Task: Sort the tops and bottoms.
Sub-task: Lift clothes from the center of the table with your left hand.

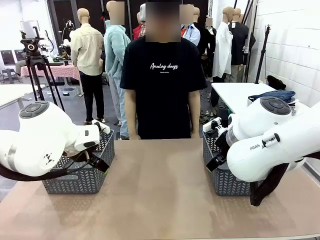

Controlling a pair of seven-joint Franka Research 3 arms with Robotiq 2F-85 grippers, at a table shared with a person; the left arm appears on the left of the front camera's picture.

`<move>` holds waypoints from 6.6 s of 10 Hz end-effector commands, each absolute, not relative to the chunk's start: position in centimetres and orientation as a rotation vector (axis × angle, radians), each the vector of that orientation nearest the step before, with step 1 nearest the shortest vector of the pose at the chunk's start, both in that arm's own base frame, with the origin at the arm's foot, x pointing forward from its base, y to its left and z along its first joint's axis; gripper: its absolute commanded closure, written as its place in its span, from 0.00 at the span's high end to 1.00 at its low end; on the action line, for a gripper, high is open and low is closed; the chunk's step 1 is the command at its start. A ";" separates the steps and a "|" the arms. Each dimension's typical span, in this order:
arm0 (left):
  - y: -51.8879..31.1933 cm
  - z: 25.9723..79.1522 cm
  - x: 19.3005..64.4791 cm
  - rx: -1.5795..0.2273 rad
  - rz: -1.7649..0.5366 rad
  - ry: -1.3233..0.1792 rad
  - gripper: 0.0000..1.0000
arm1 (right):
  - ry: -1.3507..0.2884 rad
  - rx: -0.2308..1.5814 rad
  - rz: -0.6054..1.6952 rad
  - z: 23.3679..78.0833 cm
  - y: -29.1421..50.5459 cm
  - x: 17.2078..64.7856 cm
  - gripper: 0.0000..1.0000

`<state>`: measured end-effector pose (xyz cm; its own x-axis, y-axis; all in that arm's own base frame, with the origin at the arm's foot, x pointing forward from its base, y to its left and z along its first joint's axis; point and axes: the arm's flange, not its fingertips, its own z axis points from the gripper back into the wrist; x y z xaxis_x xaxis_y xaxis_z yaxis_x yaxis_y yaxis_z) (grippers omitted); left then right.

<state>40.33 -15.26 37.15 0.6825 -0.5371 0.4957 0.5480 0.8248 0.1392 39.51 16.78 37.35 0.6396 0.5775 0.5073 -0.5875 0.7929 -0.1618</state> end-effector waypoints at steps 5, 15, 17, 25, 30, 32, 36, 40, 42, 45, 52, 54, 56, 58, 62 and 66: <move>-15.1 37.1 40.4 -0.021 -0.606 -0.549 1.00 | -0.572 0.019 0.664 37.3 16.8 39.5 1.00; -15.1 37.1 40.4 -0.021 -0.606 -0.549 1.00 | -0.572 0.019 0.664 37.3 16.8 39.5 1.00; -15.3 38.6 39.1 -0.015 -0.637 -0.577 1.00 | -0.632 0.017 0.652 41.0 15.6 37.8 1.00; -16.3 41.6 39.1 -0.056 -0.662 -0.632 1.00 | -0.526 0.089 0.669 39.8 16.3 39.0 1.00; -16.3 41.6 39.1 -0.056 -0.662 -0.632 1.00 | -0.555 0.052 0.652 40.7 16.2 38.3 1.00; -16.3 41.6 39.1 -0.056 -0.662 -0.632 1.00 | -0.555 0.052 0.652 40.7 16.2 38.3 1.00; -16.1 43.0 38.2 -0.054 -0.672 -0.631 1.00 | -0.549 0.058 0.651 41.4 16.0 38.0 1.00; -11.9 51.0 37.3 -0.074 -0.676 -0.634 1.00 | -0.649 0.029 0.573 47.8 11.3 35.0 1.00; -8.8 53.5 36.6 -0.122 -0.626 -0.665 1.00 | -0.695 0.098 0.512 50.0 8.1 32.9 1.00; -7.6 54.8 35.6 -0.120 -0.646 -0.653 1.00 | -0.749 0.177 0.477 51.3 5.2 31.0 1.00; -8.0 55.2 35.4 -0.133 -0.635 -0.669 1.00 | -0.761 0.175 0.454 55.0 4.5 33.7 1.00; -8.0 55.2 35.4 -0.133 -0.635 -0.669 1.00 | -0.761 0.175 0.454 55.0 4.5 33.7 1.00; -8.0 55.2 35.4 -0.133 -0.635 -0.669 1.00 | -0.761 0.175 0.454 55.0 4.5 33.7 1.00; -8.0 55.2 35.4 -0.133 -0.635 -0.669 1.00 | -0.761 0.175 0.454 55.0 4.5 33.7 1.00; -8.0 55.2 35.4 -0.133 -0.635 -0.669 1.00 | -0.761 0.175 0.454 55.0 4.5 33.7 1.00; -8.0 55.2 35.4 -0.133 -0.635 -0.669 1.00 | -0.761 0.175 0.454 55.0 4.5 33.7 1.00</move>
<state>35.45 -8.24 55.15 0.6099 -0.4977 0.6167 0.5851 0.8076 0.0731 33.72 4.29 55.09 0.6245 0.3450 0.7007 -0.4630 0.8860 -0.0235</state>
